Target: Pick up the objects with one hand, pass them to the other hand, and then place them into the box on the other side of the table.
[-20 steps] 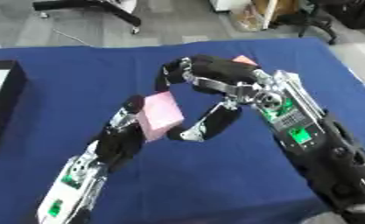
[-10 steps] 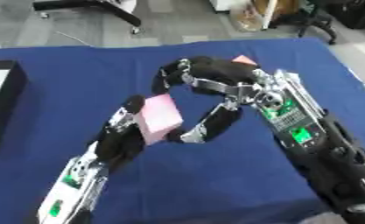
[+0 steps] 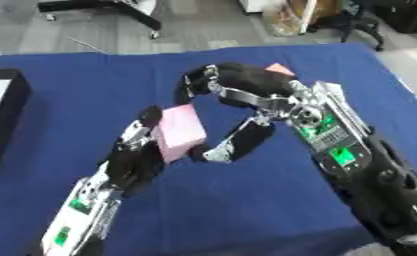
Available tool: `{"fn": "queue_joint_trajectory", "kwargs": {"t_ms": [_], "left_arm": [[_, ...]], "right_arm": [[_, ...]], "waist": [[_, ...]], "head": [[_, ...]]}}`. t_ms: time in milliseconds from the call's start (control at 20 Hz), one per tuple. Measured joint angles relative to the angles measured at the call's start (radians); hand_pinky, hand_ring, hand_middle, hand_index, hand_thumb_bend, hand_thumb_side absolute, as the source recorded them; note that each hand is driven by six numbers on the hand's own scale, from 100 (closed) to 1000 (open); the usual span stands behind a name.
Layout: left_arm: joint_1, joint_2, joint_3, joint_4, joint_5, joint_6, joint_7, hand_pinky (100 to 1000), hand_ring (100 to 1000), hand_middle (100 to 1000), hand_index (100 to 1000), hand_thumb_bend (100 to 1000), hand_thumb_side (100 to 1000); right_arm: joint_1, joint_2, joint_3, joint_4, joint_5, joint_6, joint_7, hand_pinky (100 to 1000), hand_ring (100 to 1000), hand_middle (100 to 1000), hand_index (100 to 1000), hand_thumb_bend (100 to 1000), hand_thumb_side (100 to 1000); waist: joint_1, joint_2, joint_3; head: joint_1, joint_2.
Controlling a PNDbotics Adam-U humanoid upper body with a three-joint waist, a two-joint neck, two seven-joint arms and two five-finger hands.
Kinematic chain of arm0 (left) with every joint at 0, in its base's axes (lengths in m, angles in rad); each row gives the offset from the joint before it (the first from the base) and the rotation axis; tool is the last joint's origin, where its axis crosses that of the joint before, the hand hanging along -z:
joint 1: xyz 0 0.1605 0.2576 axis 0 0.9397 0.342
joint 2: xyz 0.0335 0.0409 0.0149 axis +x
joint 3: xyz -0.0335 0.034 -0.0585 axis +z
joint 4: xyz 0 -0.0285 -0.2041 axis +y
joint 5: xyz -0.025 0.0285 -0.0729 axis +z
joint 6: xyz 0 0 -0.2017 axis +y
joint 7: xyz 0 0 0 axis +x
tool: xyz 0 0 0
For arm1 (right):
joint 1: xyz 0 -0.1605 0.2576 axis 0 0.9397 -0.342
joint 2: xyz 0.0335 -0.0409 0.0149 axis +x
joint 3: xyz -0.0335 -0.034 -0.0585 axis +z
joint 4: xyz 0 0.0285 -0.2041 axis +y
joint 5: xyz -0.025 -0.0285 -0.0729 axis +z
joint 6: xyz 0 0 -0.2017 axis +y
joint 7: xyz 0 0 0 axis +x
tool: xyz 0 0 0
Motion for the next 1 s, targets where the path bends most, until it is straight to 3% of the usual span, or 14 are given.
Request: {"fn": "queue_joint_trajectory", "kwargs": {"t_ms": [550, 1000], "left_arm": [[-0.001, 0.0, 0.006, 0.006, 0.004, -0.009, -0.021, 873, 597, 422, 621, 357, 996], [-0.001, 0.0, 0.006, 0.014, 0.05, -0.021, -0.021, 822, 484, 295, 520, 289, 912]], "right_arm": [[0.006, 0.002, 0.006, 0.001, 0.011, 0.012, -0.028, 796, 863, 721, 526, 347, 266], [0.008, 0.002, 0.006, 0.001, 0.011, 0.011, -0.032, 798, 864, 723, 534, 351, 266]], "waist": [[0.0, 0.0, 0.001], [-0.001, 0.0, 0.001]], "head": [[-0.002, 0.0], [-0.002, 0.0]]}}
